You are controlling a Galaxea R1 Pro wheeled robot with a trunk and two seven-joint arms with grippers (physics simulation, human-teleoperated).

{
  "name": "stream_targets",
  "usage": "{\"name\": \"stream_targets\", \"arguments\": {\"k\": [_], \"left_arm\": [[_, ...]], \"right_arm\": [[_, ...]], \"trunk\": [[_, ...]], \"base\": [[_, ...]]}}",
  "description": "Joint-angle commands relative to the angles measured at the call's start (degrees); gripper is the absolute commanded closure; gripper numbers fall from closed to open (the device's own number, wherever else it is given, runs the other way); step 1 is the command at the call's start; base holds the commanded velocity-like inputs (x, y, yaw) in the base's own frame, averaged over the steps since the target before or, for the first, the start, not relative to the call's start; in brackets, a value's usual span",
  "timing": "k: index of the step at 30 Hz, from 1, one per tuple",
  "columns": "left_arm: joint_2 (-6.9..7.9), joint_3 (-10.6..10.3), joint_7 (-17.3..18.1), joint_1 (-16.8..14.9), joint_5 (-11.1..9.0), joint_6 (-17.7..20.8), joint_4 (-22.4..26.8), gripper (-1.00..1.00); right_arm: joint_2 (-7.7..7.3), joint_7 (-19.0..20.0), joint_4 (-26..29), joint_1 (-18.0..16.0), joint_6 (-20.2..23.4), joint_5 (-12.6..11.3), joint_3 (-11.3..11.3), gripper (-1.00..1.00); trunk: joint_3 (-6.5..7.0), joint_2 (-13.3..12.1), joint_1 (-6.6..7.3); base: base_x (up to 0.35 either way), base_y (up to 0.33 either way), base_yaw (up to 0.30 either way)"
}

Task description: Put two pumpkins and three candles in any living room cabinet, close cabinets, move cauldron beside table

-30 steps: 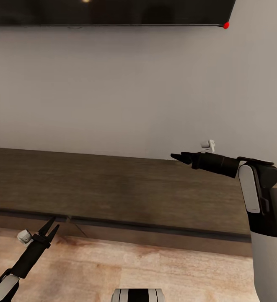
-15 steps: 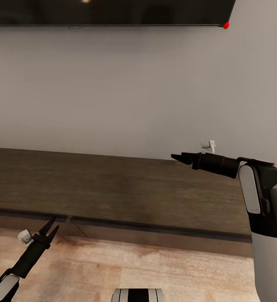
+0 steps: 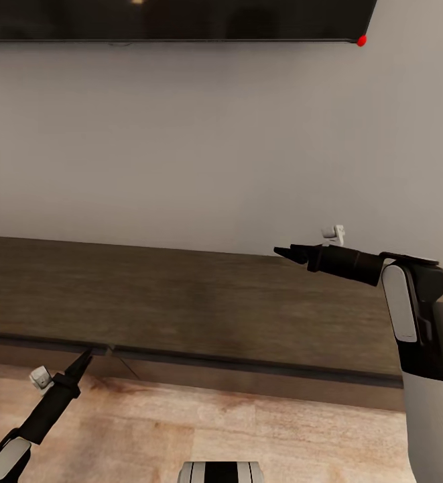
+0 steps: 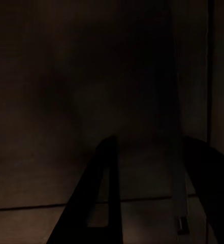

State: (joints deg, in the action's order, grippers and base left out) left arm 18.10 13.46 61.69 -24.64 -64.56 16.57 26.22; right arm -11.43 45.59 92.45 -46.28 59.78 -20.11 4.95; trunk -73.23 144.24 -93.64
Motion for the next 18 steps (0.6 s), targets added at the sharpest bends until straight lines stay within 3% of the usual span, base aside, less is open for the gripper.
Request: {"name": "stream_targets", "arguments": {"k": [1,18], "left_arm": [[0.00,-0.1,0.0,0.0,-0.1,0.4,-0.1,1.00],[-0.60,-0.7,0.4,-0.2,0.3,0.5,1.3,1.00]], "right_arm": [[0.00,0.4,0.0,0.0,0.2,0.2,0.1,-1.00],[0.00,0.5,0.0,0.1,0.2,0.3,0.1,-1.00]], "trunk": [[-0.04,0.0,0.01],[-0.04,0.0,0.01]], "base": [[0.000,0.000,0.000],[0.000,0.000,0.000]]}}
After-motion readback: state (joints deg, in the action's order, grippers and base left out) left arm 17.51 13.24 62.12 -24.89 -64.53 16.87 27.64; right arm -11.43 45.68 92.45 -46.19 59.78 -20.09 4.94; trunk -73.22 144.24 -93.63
